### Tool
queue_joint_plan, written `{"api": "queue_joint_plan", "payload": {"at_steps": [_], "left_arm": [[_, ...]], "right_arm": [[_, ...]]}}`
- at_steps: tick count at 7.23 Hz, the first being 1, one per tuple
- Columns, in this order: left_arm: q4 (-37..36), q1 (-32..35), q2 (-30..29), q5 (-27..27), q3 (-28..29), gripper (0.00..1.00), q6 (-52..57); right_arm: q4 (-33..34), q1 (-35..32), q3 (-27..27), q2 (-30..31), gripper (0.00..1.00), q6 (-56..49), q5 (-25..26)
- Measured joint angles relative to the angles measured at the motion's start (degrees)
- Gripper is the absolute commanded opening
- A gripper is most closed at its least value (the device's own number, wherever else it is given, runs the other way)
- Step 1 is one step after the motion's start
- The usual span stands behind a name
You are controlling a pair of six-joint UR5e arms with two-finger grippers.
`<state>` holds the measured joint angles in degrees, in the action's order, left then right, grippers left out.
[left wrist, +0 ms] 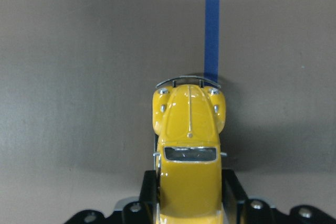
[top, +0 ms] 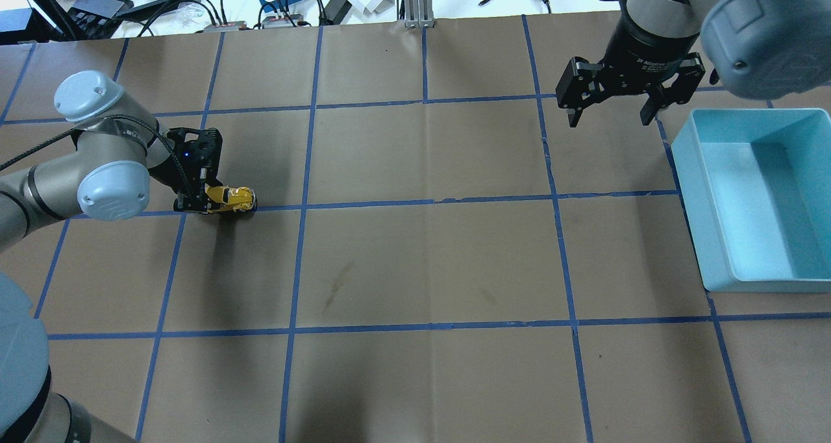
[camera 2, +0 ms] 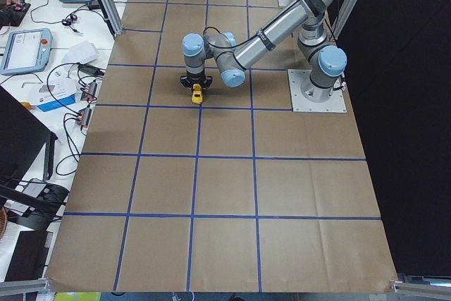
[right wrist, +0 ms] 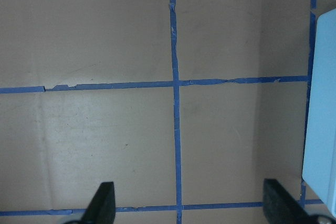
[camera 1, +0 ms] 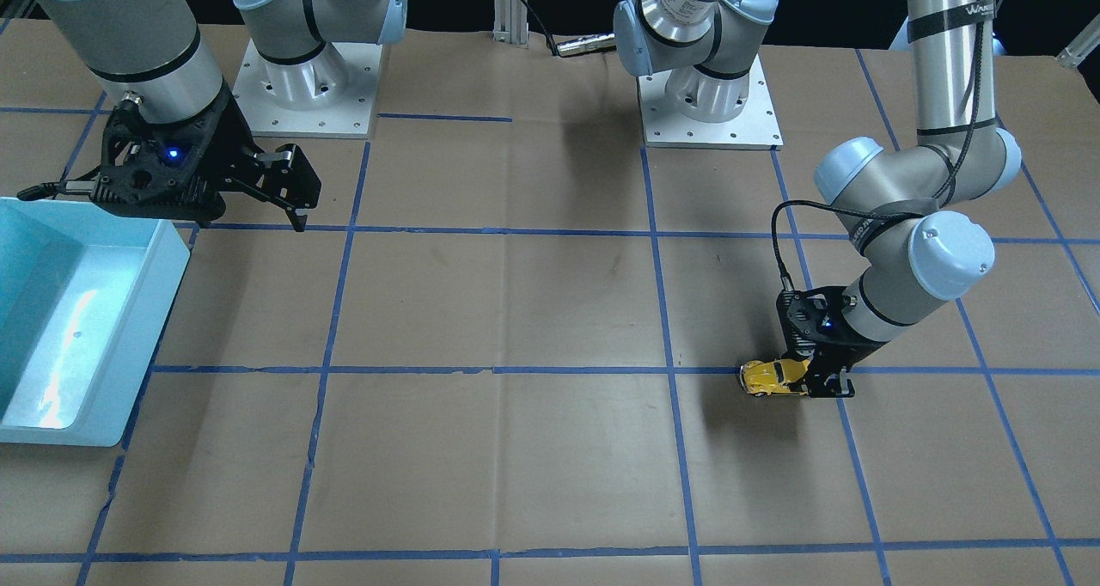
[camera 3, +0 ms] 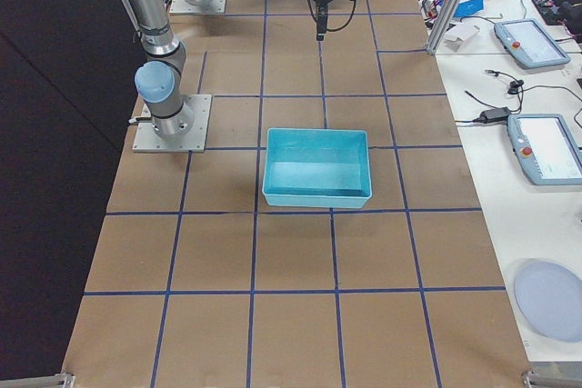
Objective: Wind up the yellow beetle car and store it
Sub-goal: 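Open the left gripper to release the car so it rolls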
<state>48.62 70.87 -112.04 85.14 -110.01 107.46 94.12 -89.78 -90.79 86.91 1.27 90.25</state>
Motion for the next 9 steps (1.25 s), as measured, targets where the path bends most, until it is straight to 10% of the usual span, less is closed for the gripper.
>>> {"api": "queue_joint_plan", "payload": {"at_steps": [1,9], "left_arm": [[-0.07,-0.18,-0.01,0.16,0.01,0.99,0.08],[0.33,-0.60,0.79,0.24,0.83,1.00,-2.38]], "right_arm": [[0.01,-0.02,0.00,-0.04,1.00,-0.04,0.02],[-0.21,0.02,-0.05,0.07,1.00,-0.12,0.19]]}}
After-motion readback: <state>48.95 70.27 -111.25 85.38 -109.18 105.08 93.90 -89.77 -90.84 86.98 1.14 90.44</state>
